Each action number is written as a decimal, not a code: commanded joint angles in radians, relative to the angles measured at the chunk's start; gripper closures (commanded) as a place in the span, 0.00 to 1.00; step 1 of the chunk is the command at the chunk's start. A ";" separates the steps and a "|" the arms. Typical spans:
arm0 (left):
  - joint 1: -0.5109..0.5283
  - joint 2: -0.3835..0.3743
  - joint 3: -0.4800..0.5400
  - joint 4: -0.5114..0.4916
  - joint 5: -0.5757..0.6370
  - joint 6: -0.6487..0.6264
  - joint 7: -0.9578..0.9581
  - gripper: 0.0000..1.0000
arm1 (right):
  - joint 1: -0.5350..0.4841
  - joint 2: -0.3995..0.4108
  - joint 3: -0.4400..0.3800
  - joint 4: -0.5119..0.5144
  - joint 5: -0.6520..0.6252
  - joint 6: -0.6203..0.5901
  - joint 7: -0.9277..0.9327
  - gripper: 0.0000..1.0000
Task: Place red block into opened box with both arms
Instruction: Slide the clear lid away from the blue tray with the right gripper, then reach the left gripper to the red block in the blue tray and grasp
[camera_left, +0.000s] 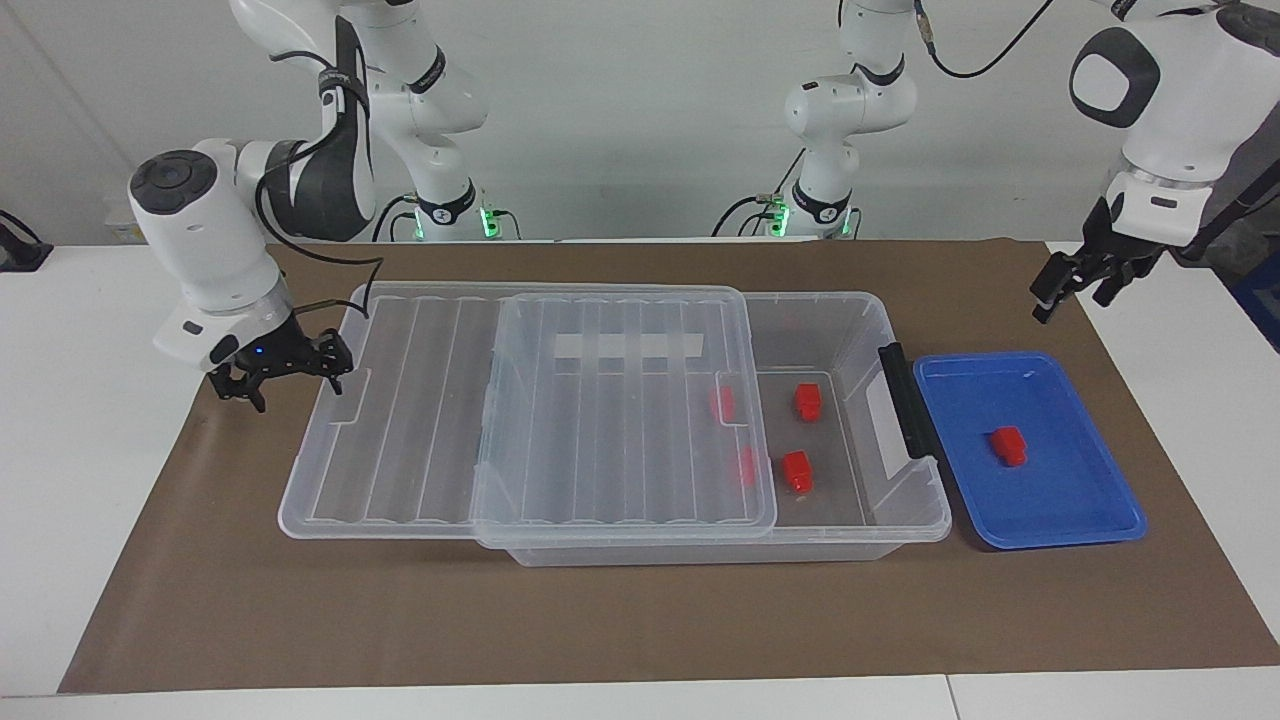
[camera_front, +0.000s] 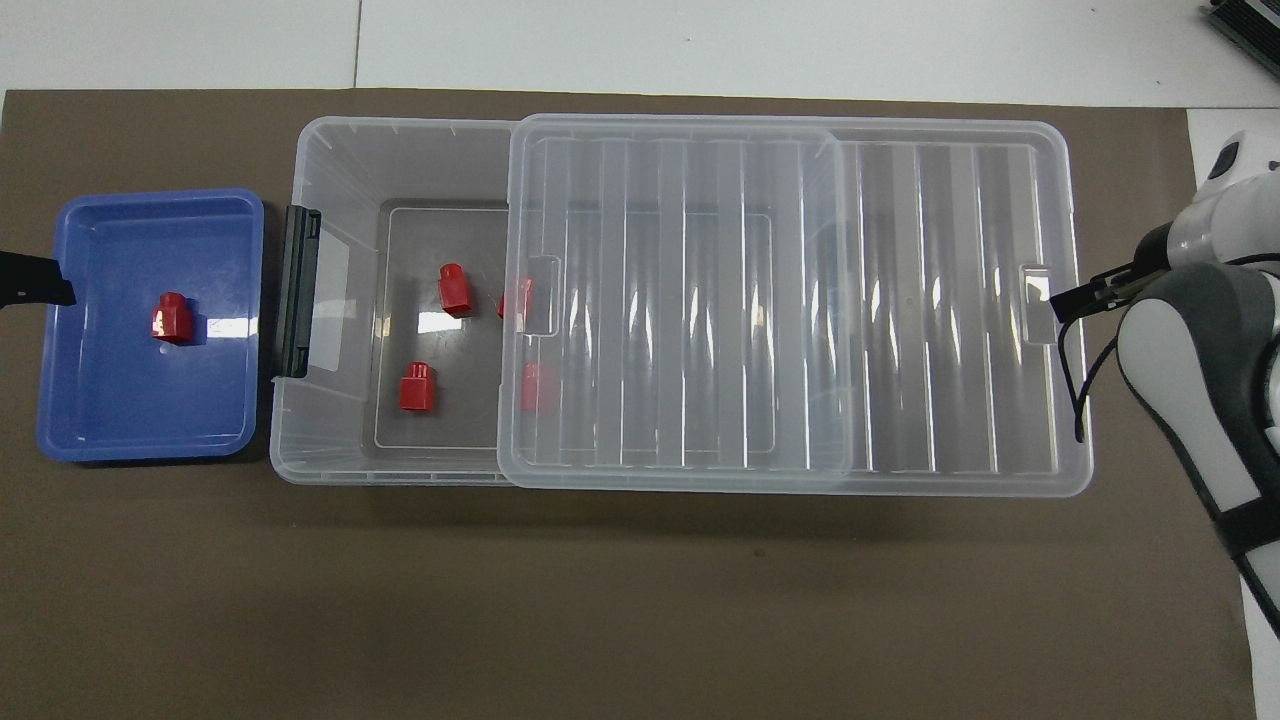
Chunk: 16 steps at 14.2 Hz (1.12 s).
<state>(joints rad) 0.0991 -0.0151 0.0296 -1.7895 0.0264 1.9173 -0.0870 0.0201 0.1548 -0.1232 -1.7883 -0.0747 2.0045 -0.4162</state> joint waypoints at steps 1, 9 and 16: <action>0.025 0.081 0.006 -0.045 0.009 0.145 0.037 0.00 | -0.005 0.006 -0.022 0.018 0.007 -0.020 -0.084 0.01; 0.059 0.273 0.001 -0.202 0.010 0.523 0.148 0.00 | -0.002 -0.009 -0.019 0.026 0.012 -0.041 -0.047 0.01; 0.039 0.349 0.004 -0.218 0.010 0.581 0.187 0.00 | -0.031 -0.121 0.076 0.007 0.010 -0.147 0.324 0.01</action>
<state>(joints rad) 0.1469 0.3232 0.0217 -1.9892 0.0273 2.4601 0.0704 0.0186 0.0797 -0.0889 -1.7614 -0.0712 1.8840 -0.1892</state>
